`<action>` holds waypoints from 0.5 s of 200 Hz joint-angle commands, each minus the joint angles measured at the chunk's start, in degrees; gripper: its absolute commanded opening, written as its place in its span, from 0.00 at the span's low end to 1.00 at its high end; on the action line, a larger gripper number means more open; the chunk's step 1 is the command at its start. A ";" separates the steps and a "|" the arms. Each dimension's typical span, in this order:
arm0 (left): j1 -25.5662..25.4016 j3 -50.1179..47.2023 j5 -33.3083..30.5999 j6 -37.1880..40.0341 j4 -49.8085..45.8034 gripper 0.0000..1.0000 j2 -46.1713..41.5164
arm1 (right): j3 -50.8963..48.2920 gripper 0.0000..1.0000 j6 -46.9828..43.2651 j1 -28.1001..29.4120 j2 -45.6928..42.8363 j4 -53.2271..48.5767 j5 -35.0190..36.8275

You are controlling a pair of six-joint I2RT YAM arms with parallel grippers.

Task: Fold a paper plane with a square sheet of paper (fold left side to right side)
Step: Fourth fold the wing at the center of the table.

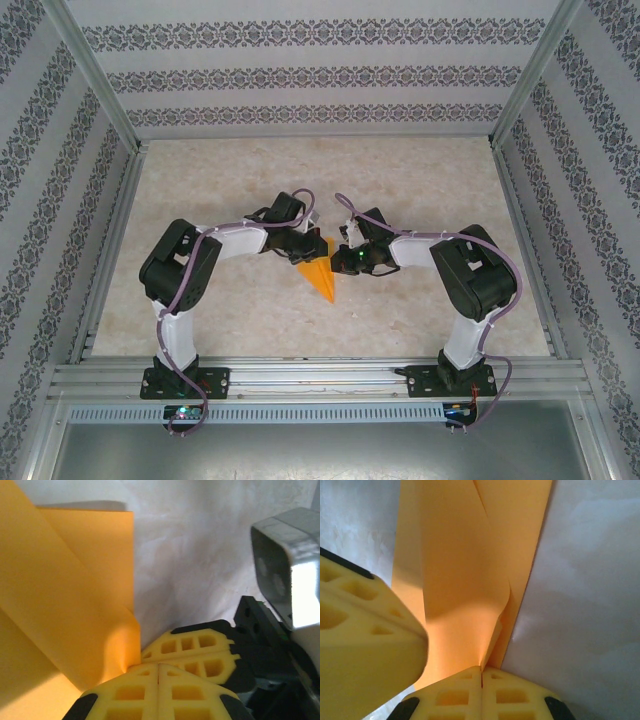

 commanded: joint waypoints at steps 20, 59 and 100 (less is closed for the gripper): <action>-0.34 0.23 -2.92 1.75 -3.00 0.03 0.97 | -0.67 0.00 -0.91 0.39 3.77 -5.26 6.12; -0.19 -0.76 -4.96 1.77 -3.61 0.01 1.88 | -0.42 0.00 -1.31 0.36 3.97 -6.02 6.47; 0.00 -2.09 -6.50 1.85 -3.60 0.00 2.13 | -0.06 0.00 -1.87 0.41 4.22 -7.08 6.73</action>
